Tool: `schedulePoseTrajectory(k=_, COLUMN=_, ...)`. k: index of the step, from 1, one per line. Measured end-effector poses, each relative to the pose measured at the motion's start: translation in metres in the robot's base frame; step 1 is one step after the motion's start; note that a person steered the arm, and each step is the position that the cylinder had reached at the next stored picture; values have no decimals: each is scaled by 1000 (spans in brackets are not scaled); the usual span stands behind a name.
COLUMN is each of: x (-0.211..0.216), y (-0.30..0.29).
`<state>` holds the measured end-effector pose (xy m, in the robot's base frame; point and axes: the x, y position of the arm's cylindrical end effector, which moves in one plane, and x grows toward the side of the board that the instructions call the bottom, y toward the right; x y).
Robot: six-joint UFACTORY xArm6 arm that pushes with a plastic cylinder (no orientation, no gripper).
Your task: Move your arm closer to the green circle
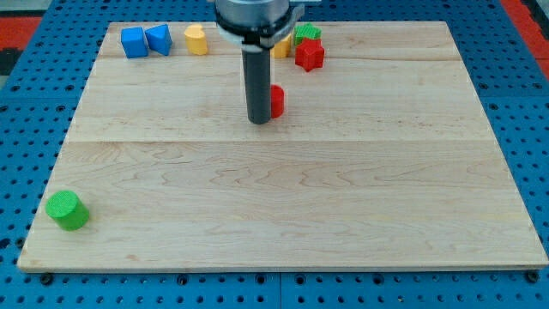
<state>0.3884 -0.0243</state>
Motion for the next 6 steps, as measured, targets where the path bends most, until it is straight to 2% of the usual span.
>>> schedulePoseTrajectory(k=2, x=-15, y=37)
schedulePoseTrajectory(k=4, x=-63, y=44)
schedulePoseTrajectory(k=5, x=33, y=43)
schedulePoseTrajectory(k=6, x=149, y=11)
